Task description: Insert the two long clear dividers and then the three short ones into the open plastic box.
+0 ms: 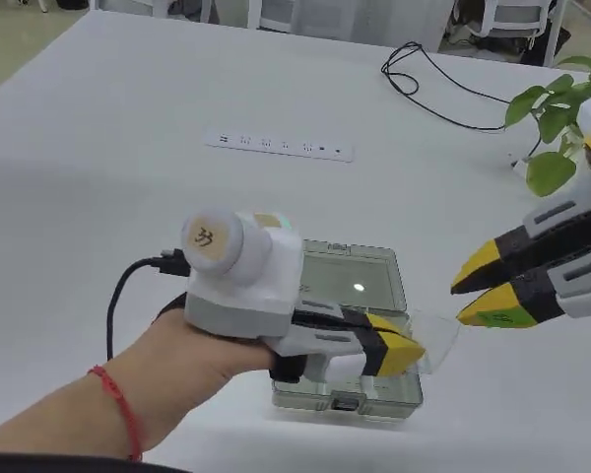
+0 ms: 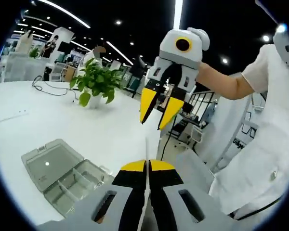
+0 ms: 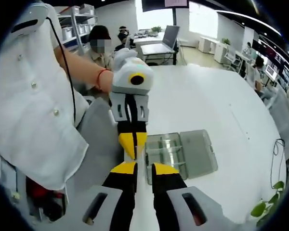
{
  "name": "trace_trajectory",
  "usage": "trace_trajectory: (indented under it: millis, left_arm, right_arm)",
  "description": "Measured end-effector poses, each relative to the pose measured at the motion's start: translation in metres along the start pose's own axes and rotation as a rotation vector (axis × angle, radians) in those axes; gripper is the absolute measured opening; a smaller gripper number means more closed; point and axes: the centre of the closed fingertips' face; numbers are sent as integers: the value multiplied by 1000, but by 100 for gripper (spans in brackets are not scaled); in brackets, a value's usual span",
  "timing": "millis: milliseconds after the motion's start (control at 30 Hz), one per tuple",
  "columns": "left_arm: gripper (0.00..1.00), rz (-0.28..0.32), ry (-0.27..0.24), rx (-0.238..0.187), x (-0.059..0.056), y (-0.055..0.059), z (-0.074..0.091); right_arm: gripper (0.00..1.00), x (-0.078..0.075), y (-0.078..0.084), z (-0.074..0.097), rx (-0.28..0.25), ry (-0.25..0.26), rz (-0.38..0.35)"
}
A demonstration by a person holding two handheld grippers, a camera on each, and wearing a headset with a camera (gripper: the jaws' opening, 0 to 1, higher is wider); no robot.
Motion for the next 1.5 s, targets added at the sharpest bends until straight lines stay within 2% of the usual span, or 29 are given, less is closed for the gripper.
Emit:
trace_trajectory:
  millis: [33, 67, 200, 533, 667, 900, 1500]
  left_arm:
    - [0, -11, 5, 4, -2, 1, 0]
    - [0, -23, 12, 4, -4, 1, 1]
    - [0, -56, 27, -1, -9, 0, 3]
    - [0, -106, 46, -23, -16, -8, 6]
    - [0, -117, 53, -33, -19, -11, 6]
    - [0, -125, 58, -31, -20, -10, 7]
    - [0, -166, 37, -12, -16, -5, 8]
  right_arm:
    - [13, 2, -1, -1, 2, -4, 9]
    - [13, 7, -2, -2, 3, -37, 27]
    - [13, 16, -11, -6, -18, -93, 14]
    - [13, 27, -9, -15, -4, -154, 25]
    - [12, 31, -10, -18, -3, -166, 30]
    - [4, 33, -8, -21, -7, -173, 33]
    - [3, 35, -10, -27, -2, -169, 53]
Point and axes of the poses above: the centre of the closed fingertips' face, and the gripper's own axes: z roughly backward along the fingers, x roughly to its left, y roughly out of its underside, and after that the axes turned 5 degrees about x, right-handed
